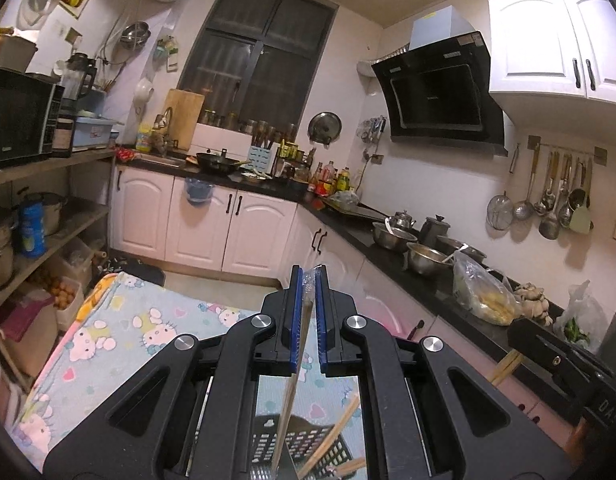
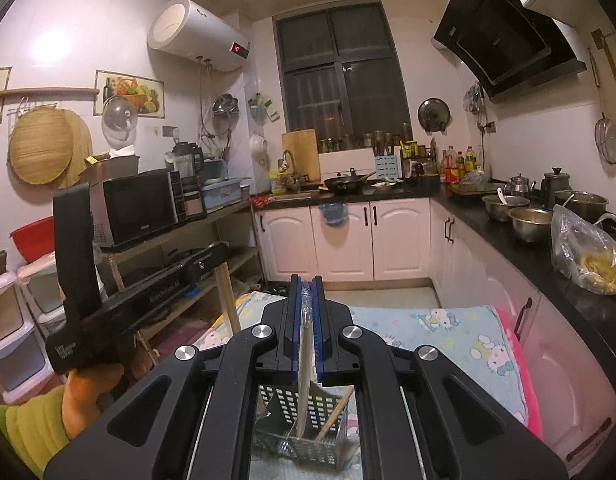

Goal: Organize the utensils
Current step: 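Lift both chopsticks upright and carry them above the basket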

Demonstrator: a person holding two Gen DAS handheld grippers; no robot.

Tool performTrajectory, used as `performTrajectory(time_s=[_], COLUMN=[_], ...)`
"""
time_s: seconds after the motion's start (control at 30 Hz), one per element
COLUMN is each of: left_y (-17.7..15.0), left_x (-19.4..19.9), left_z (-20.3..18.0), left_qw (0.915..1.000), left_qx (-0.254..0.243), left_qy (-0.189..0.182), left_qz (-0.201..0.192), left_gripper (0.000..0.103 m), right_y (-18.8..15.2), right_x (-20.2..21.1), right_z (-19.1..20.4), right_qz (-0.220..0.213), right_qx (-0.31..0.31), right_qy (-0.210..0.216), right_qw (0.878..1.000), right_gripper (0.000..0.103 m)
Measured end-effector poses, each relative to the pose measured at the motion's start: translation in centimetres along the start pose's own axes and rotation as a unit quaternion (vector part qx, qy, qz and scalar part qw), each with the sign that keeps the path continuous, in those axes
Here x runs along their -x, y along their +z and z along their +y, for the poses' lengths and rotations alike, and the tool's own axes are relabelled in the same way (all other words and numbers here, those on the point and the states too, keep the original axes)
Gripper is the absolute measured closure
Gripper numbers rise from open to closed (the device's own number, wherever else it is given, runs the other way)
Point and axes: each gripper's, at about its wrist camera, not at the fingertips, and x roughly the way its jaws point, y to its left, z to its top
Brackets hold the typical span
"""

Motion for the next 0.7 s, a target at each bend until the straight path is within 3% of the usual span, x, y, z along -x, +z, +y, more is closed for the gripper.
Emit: performTrajectory(time_s=[0.2, 0.7], left_y=[-0.9, -4.8], left_x=[-1.4, -3.5], left_z=[0.4, 1.9], left_qw=[0.9999, 0.9996], left_qx=[0.005, 0.018], left_qy=[-0.012, -0.010], left_qz=[-0.011, 0.021], left_gripper=[0.101, 0.101], right_y=[-0.7, -4.3], right_x=[-1.2, -3.5], right_z=[-0.9, -2.7], right_qz=[0.006, 0.034], right_qx=[-0.002, -0.019], right_qy=[-0.012, -0.029], right_qw=[1.000, 0.999], right_gripper=[0.098, 0.098])
